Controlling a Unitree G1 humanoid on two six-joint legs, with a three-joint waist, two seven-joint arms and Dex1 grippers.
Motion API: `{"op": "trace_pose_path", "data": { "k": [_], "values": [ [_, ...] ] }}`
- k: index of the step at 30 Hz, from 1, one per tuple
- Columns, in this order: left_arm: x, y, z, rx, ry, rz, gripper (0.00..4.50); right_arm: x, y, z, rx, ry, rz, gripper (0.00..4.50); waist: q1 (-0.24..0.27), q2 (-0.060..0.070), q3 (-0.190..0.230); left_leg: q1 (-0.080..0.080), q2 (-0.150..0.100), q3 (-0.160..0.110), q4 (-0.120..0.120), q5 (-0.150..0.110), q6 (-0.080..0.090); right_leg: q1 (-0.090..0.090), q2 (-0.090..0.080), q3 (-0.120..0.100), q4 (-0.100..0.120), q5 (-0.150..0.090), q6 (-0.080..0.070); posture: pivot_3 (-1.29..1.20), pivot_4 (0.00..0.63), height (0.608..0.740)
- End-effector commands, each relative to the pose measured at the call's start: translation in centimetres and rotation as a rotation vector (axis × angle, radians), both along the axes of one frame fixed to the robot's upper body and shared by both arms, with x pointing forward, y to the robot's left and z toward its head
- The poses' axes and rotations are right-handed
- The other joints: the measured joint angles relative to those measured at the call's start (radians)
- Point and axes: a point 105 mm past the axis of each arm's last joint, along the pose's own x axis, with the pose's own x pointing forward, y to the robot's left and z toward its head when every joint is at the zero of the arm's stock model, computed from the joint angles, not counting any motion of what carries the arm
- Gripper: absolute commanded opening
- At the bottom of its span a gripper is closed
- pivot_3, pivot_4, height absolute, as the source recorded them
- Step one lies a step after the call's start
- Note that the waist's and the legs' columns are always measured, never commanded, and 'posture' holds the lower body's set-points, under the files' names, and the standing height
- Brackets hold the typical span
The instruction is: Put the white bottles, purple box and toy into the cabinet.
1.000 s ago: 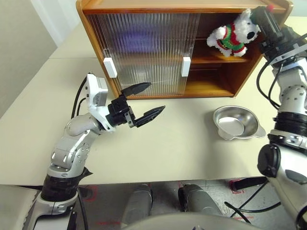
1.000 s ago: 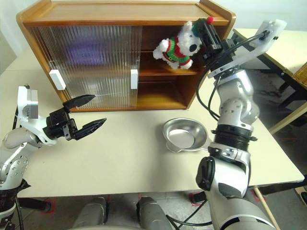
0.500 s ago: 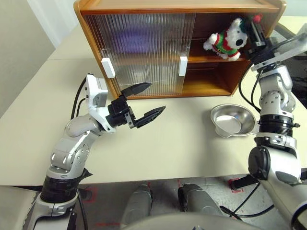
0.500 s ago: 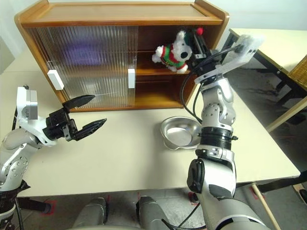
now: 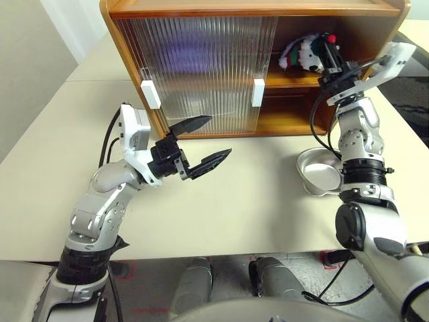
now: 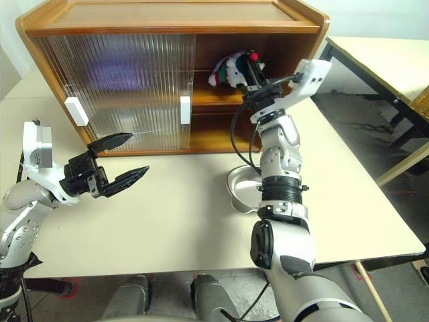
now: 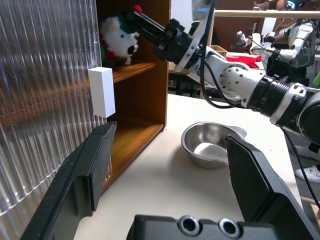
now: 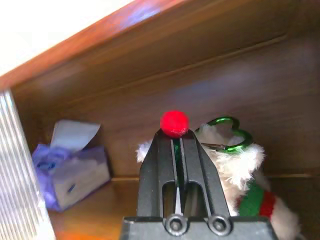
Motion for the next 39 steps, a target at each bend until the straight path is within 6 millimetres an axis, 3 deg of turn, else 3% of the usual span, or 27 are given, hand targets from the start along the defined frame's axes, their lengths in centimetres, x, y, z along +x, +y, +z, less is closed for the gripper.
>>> {"op": "trace_pose_path", "data": {
  "k": [1,11,15,20,24,32,39],
  "values": [
    [-0.4,-0.1,0.0,0.001,-0.002,-0.007,4.5,0.7,-0.1,-1.0,-0.044,0.053,-0.02,0.05,0.001,0.0,0.0,0.0,0.0,0.0,0.0,0.0,0.0,0.0,0.0,0.0,0.0,0.0,0.0,0.01,0.088,0.74],
    [-0.4,-0.1,-0.1,0.0,0.0,-0.007,4.5,1.4,-2.5,-2.9,-0.105,0.16,-0.118,0.05,0.011,0.0,0.0,0.0,0.0,0.0,0.0,0.0,0.0,0.0,0.0,0.0,0.0,0.0,0.0,0.01,0.089,0.74],
    [-0.4,-0.1,-0.1,0.001,0.003,-0.009,4.5,1.0,-2.1,-2.4,-0.134,0.136,-0.097,1.04,0.01,0.0,0.0,0.0,0.0,0.0,0.0,0.0,0.0,0.0,0.0,0.0,0.0,0.0,0.0,0.0,0.091,0.74],
    [-0.4,-0.1,-0.2,0.004,0.006,-0.011,4.5,0.0,-1.5,-1.8,-0.233,0.101,-0.024,2.87,0.01,0.0,0.0,0.0,0.0,0.001,0.0,0.0,0.0,0.0,0.0,0.0,0.0,0.0,0.0,0.0,0.093,0.74],
    [-0.5,-0.1,-0.2,0.008,0.009,-0.014,4.5,-1.3,-2.2,-1.5,-0.334,0.121,0.046,4.41,0.015,0.0,0.0,-0.001,0.0,0.002,0.0,0.0,0.0,0.0,0.0,0.0,-0.001,0.0,0.0,0.0,0.097,0.74],
    [-0.5,0.0,-0.2,0.008,0.01,-0.012,4.5,-5.1,-4.1,-1.1,-0.462,0.254,0.221,4.47,0.015,0.0,0.001,0.0,-0.007,0.01,0.003,0.0,-0.002,0.002,0.001,0.0,-0.001,-0.002,0.0,-0.01,0.101,0.74],
    [-0.7,-0.2,-0.3,0.012,0.017,-0.044,4.5,-9.0,-5.9,-2.3,-0.515,0.474,0.4,4.47,0.015,-0.002,0.002,0.002,-0.011,0.01,0.005,0.001,-0.003,0.006,0.0,0.0,-0.001,-0.003,0.001,-0.02,0.101,0.74]
  ]
}}
